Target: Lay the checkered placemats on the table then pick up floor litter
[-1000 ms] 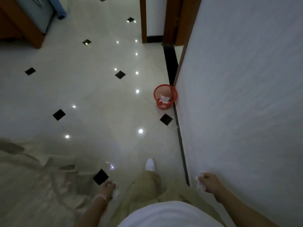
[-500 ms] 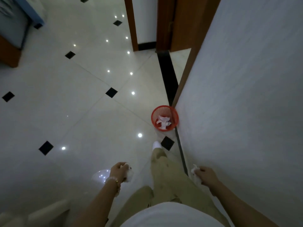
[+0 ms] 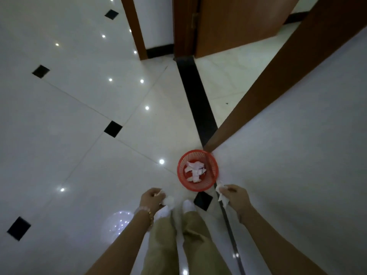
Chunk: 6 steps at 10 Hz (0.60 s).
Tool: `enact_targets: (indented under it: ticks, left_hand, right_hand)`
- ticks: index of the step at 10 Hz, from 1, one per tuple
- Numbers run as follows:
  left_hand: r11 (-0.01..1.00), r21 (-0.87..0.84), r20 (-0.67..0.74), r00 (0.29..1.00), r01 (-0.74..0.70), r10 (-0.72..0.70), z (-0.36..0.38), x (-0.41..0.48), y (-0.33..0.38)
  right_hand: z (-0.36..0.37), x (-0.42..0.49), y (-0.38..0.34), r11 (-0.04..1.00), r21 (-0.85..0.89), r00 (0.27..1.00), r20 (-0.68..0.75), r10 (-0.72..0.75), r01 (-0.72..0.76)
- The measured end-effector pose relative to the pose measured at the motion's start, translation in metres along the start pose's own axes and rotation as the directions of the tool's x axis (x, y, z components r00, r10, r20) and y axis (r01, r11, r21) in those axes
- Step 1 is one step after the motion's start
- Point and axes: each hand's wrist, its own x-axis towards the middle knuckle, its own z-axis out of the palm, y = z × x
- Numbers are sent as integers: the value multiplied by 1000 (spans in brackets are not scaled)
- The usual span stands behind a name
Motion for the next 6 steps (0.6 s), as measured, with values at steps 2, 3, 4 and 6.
enact_targets:
  ticks: [2,3,4,6]
  left_hand:
    - [990,48,34,990,133,-135,91,153,-12]
    - [983,22,83,980,180,-181,115,185,-20]
    - [976,112,189,960,188,-207,124,187,-25]
    - [966,216,245,950,143,-195,76,131,-16]
  right_hand:
    - [52,131,52,927,318,972,-60,229,-199]
    - [61,151,60,836,487,958,1,288,-252]
    - [60,150,65,830,455,943,77,323,-321]
    - [38,91,55,893,361,954,-21,297,-270]
